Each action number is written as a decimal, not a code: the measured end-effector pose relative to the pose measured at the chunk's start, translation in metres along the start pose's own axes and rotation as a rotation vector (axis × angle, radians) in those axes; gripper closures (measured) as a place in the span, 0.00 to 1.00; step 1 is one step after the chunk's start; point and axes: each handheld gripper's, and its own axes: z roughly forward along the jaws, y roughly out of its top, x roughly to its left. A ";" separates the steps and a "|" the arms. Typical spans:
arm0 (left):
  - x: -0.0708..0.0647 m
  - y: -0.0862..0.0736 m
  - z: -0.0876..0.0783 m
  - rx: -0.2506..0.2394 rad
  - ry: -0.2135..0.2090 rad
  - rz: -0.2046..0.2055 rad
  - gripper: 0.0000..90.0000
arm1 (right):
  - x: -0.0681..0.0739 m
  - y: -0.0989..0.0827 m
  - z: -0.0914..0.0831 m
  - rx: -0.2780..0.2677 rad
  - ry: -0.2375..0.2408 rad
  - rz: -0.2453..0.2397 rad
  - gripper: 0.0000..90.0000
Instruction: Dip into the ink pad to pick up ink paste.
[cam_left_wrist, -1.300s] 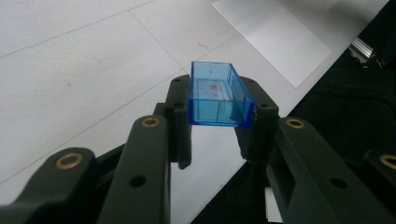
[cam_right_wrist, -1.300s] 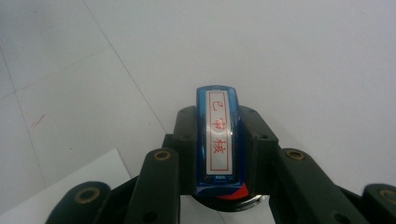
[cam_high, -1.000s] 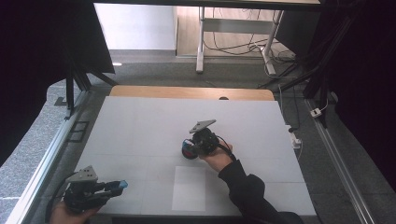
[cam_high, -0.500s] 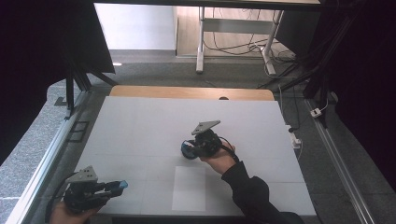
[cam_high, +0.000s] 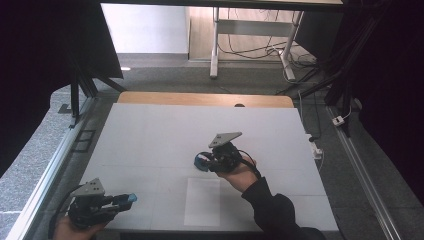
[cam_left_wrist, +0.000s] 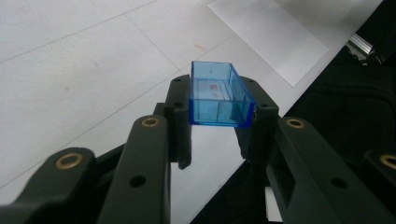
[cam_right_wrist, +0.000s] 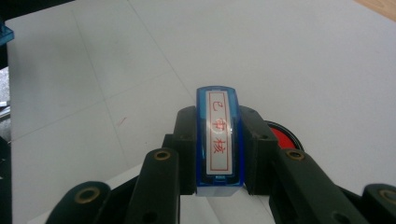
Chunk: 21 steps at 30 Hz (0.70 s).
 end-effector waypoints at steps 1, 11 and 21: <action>0.000 0.000 0.000 0.001 0.001 0.000 0.76 | 0.000 0.000 -0.002 -0.002 0.004 0.002 0.79; -0.001 0.000 0.000 0.004 0.002 0.010 0.76 | 0.005 -0.011 -0.019 -0.033 0.028 0.028 0.79; -0.001 0.000 0.001 0.005 -0.002 0.012 0.76 | 0.022 -0.016 -0.022 -0.036 0.042 -0.006 0.79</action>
